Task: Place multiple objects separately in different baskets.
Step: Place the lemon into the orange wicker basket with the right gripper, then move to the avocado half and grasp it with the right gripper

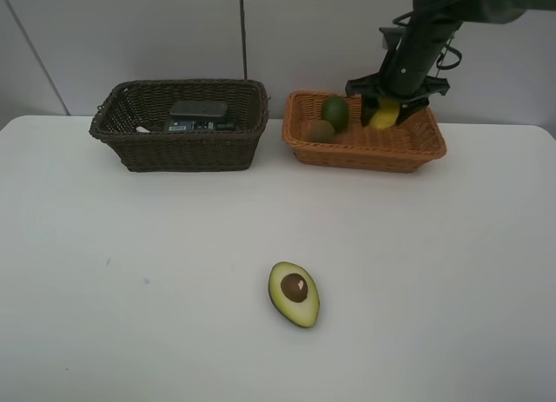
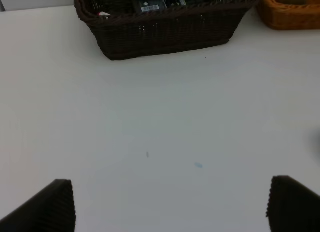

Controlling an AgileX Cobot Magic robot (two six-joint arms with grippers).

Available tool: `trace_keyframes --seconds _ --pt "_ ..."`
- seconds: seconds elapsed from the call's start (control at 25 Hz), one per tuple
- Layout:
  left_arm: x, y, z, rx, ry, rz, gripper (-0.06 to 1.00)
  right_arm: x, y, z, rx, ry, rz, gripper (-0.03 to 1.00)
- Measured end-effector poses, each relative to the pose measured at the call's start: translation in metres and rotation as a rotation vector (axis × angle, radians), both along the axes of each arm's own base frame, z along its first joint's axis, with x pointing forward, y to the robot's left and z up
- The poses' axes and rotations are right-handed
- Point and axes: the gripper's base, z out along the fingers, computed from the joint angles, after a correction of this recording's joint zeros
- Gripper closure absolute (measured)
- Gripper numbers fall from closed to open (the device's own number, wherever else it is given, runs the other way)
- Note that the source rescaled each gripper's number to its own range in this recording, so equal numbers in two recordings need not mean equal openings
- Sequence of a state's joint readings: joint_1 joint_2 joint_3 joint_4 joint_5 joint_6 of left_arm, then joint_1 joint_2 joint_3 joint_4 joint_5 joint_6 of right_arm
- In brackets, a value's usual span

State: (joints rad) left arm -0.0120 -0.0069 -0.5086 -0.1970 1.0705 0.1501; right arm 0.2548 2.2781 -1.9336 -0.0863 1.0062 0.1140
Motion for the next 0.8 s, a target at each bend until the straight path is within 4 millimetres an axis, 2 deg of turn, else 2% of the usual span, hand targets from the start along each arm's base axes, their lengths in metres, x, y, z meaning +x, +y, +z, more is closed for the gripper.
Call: trace_keyframes --seconds 0.08,0.16,0.24,0.4,0.56,0.64,0.8 --pt "0.000 0.000 0.000 0.000 0.000 0.000 -0.06 0.005 0.001 -0.009 -0.003 0.008 0.000 0.32" --pt "0.000 0.000 0.000 0.000 0.000 0.000 -0.06 0.006 0.001 -0.011 -0.012 0.011 0.002 0.15" --pt "0.000 0.000 0.000 0.000 0.000 0.000 -0.06 0.006 0.000 -0.010 -0.017 0.016 0.002 0.03" --pt "0.000 0.000 0.000 0.000 0.000 0.000 -0.06 -0.001 0.000 -0.004 -0.015 0.071 -0.008 -0.02" --pt "0.000 0.000 0.000 0.000 0.000 0.000 -0.06 -0.016 -0.002 0.027 -0.001 0.117 -0.020 -0.03" --pt "0.000 0.000 0.000 0.000 0.000 0.000 -0.06 -0.024 -0.001 0.048 0.030 0.091 -0.020 -0.03" --pt "0.000 0.000 0.000 0.000 0.000 0.000 -0.06 -0.055 0.005 0.080 0.045 0.069 0.009 -0.03"
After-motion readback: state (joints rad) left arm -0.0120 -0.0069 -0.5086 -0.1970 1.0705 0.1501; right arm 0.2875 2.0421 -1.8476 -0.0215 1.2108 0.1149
